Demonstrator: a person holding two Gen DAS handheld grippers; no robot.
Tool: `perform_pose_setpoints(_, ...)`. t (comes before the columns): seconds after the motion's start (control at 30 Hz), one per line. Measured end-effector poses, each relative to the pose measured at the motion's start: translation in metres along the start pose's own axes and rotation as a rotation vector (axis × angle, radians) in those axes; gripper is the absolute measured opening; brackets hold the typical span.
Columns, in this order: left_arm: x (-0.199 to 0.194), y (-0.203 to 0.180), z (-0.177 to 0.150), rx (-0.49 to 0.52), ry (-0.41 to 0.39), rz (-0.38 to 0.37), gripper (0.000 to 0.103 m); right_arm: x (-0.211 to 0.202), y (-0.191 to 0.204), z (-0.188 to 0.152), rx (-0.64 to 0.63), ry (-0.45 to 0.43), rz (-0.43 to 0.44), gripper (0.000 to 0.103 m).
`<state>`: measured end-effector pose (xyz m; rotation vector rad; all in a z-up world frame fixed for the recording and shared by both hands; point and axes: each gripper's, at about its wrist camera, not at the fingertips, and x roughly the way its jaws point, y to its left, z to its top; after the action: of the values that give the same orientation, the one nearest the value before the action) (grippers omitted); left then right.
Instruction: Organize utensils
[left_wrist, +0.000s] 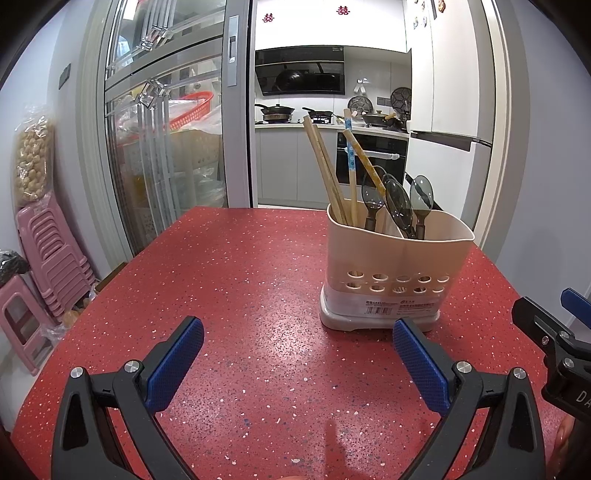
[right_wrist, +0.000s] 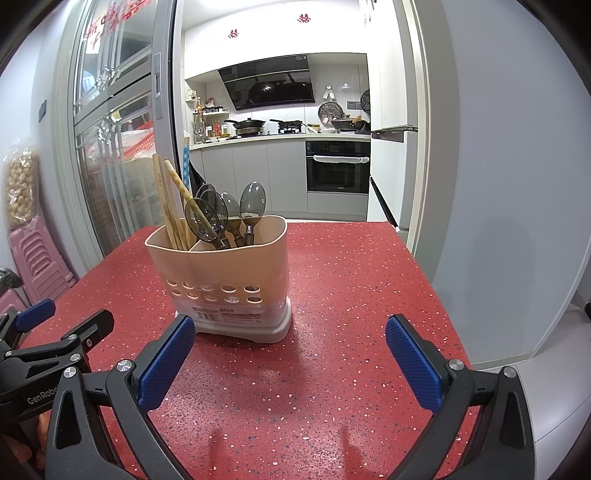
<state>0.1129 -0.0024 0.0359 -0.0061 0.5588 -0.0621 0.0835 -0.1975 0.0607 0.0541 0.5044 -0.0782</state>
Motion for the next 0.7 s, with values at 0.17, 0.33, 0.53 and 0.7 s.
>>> perform_pose_setpoints(0.17,0.0005,-0.0007,0.0000,-0.001,0.000,0.001,0.103,0.0002,-0.0005,0.0004,-0.001,0.000,0.002,0.103)
perform_pose_setpoints(0.33,0.0009,-0.0013,0.0002,0.000,0.003,0.000,0.103,0.0000,0.0000,0.0003,0.000,0.000,0.002,0.103)
perform_pose_setpoints(0.53,0.0008,-0.0014,0.0003,0.000,0.003,0.000,0.103,-0.0008,0.0002,0.0013,-0.002,-0.002,0.005,0.103)
perform_pose_setpoints(0.7,0.0009,-0.0014,0.0003,0.000,0.003,-0.001,0.103,-0.0013,-0.0004,0.0022,-0.002,-0.002,0.008,0.103)
